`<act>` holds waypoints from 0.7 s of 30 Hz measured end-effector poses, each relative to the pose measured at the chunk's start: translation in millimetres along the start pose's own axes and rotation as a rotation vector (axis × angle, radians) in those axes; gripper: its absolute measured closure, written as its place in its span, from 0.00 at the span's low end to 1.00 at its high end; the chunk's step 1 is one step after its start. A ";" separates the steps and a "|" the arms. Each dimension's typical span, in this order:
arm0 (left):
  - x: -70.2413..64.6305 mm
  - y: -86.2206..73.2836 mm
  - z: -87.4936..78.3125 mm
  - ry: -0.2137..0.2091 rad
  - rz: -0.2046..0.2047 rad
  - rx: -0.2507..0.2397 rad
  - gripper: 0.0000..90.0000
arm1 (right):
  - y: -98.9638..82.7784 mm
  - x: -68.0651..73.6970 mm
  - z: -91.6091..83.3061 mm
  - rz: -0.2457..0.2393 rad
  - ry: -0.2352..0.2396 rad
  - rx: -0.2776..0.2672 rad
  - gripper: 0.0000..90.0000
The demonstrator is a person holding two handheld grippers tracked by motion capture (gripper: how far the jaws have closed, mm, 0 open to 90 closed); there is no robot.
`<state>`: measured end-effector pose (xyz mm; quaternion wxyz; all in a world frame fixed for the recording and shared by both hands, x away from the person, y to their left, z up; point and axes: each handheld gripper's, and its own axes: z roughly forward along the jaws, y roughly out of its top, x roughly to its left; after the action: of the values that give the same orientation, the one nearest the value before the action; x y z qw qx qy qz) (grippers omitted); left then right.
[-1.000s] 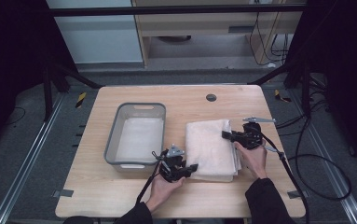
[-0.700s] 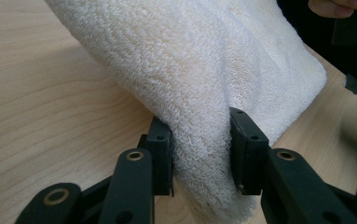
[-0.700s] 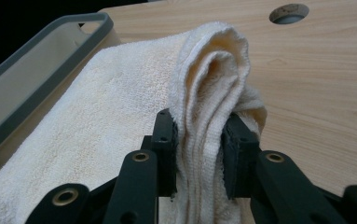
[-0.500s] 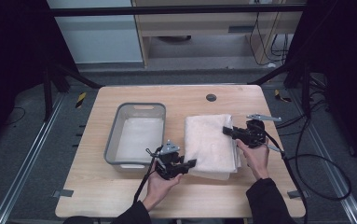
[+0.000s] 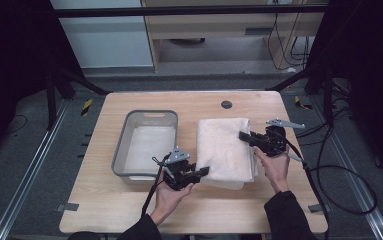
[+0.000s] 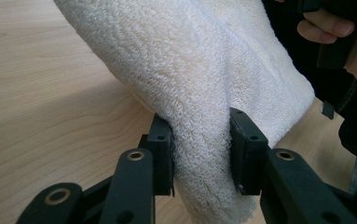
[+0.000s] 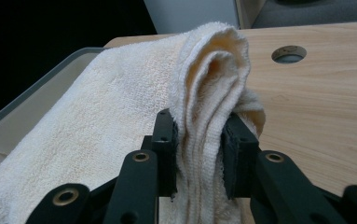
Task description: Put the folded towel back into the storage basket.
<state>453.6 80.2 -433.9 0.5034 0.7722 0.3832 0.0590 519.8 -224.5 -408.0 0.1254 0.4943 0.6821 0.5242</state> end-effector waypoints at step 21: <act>-6.4 18.2 -21.3 0.025 0.038 -0.044 0.72 | 15.8 16.8 -9.3 -0.028 0.004 -0.065 0.78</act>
<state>448.7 88.0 -406.6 0.5143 0.7672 0.3733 0.0866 513.9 -217.1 -384.9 0.1475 0.4792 0.6719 0.5451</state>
